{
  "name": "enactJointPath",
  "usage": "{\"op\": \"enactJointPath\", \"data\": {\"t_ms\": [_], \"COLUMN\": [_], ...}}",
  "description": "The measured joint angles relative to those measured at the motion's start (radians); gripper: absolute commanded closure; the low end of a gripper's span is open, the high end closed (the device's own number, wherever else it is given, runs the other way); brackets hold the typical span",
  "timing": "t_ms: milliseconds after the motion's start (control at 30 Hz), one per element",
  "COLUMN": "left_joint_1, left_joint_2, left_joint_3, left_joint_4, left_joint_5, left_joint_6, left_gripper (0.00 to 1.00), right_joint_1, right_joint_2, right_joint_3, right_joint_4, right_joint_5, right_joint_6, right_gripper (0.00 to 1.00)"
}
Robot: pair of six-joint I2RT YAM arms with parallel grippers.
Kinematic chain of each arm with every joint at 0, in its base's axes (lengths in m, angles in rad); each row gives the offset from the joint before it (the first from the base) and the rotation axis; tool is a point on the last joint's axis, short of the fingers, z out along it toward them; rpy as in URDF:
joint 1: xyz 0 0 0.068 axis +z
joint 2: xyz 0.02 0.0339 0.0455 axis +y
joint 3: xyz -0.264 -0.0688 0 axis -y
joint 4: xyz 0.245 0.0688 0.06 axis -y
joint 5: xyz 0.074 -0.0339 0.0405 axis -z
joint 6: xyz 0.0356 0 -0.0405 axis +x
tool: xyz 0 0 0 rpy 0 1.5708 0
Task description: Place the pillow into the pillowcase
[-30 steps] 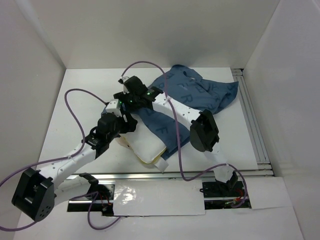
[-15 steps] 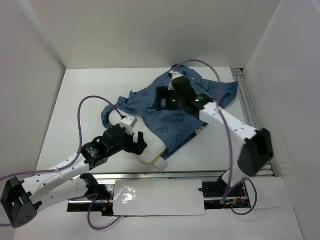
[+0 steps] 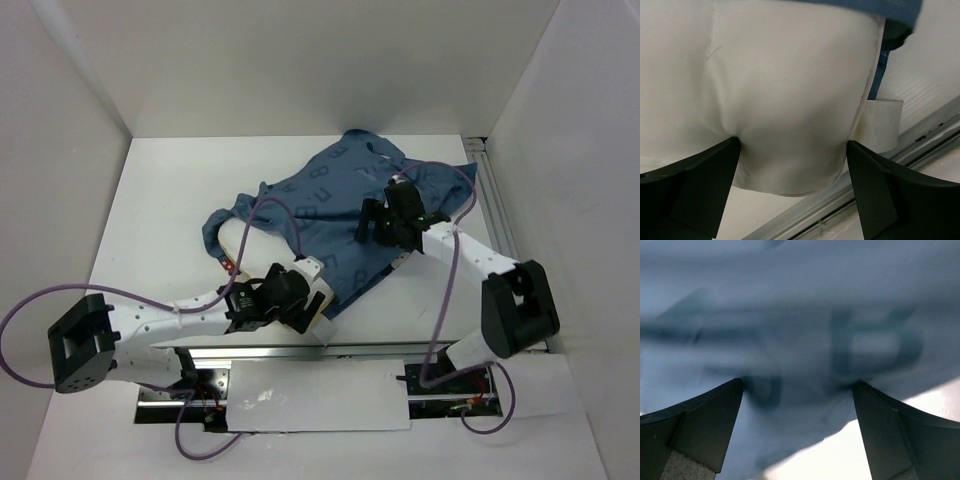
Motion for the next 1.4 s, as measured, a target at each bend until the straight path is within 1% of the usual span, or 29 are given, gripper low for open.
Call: {"op": "enactJointPath", "data": {"t_ms": [67,100,133,200,233,267,300,400,467,533,600,700,800,867,967,1067,1200,1300,1333,1367,1400], "left_joint_1": [0.000,-0.001,-0.001,0.000,0.001,0.003,0.003,0.005,0.005,0.006,0.016,0.050,0.082,0.096,0.100,0.100,0.100,0.101,0.101,0.101,0.101], "left_joint_2": [0.022,0.030,0.037,0.055,0.066,0.079,0.092,0.148,0.176,0.192,0.195,0.195,0.194,0.194,0.195,0.205,0.235,0.238,0.238,0.238,0.238], "left_joint_3": [0.001,0.001,0.001,0.000,0.000,0.000,0.000,0.029,0.056,0.085,0.105,0.130,0.151,0.164,0.180,0.198,0.223,0.228,0.229,0.229,0.229], "left_joint_4": [0.006,0.016,0.031,0.075,0.102,0.127,0.150,0.174,0.173,0.173,0.178,0.175,0.174,0.170,0.162,0.153,0.139,0.132,0.131,0.130,0.129], "left_joint_5": [-0.003,-0.005,-0.005,-0.004,-0.005,-0.007,-0.010,-0.035,-0.052,-0.064,-0.067,-0.047,-0.032,-0.025,-0.024,-0.025,-0.028,-0.031,-0.031,-0.032,-0.034], "left_joint_6": [0.001,0.002,0.003,0.016,0.025,0.032,0.042,0.059,0.060,0.061,0.061,0.060,0.057,0.057,0.056,0.055,0.051,0.050,0.049,0.049,0.049], "left_gripper": [0.00,0.06,0.16,0.43,0.62,0.97,1.00,1.00,1.00,1.00,1.00,1.00,1.00,1.00,1.00,1.00,1.00,1.00,1.00,1.00,1.00], "right_joint_1": [-0.035,-0.048,-0.058,-0.069,-0.073,-0.075,-0.076,-0.069,-0.054,-0.024,0.028,0.103,0.172,0.215,0.266,0.300,0.307,0.296,0.290,0.284,0.277], "right_joint_2": [0.080,0.114,0.149,0.200,0.217,0.226,0.229,0.213,0.175,0.100,-0.024,-0.195,-0.282,-0.285,-0.241,-0.175,-0.065,0.023,0.046,0.063,0.074], "right_joint_3": [0.027,0.049,0.077,0.133,0.154,0.170,0.180,0.179,0.161,0.129,0.085,0.023,-0.018,-0.045,-0.074,-0.093,-0.094,-0.067,-0.053,-0.039,-0.024], "right_joint_4": [0.018,0.020,0.019,0.025,0.033,0.043,0.055,0.082,0.083,0.067,0.044,0.000,-0.057,-0.100,-0.144,-0.144,-0.107,-0.087,-0.083,-0.081,-0.076], "right_joint_5": [-0.023,-0.035,-0.049,-0.060,-0.068,-0.076,-0.083,-0.090,-0.068,-0.038,0.004,0.037,0.068,0.091,0.116,0.143,0.213,0.283,0.306,0.328,0.354], "right_joint_6": [-0.001,-0.001,-0.003,-0.012,-0.018,-0.026,-0.034,-0.058,-0.082,-0.103,-0.122,-0.136,-0.143,-0.142,-0.140,-0.141,-0.138,-0.134,-0.128,-0.126,-0.114], "right_gripper": [0.03,0.03,0.03,0.03,0.04,0.04,0.04,0.04,0.04,0.03,0.06,0.06,0.06,0.06,0.06,0.06,0.11,0.50,0.67,0.75,0.86]}}
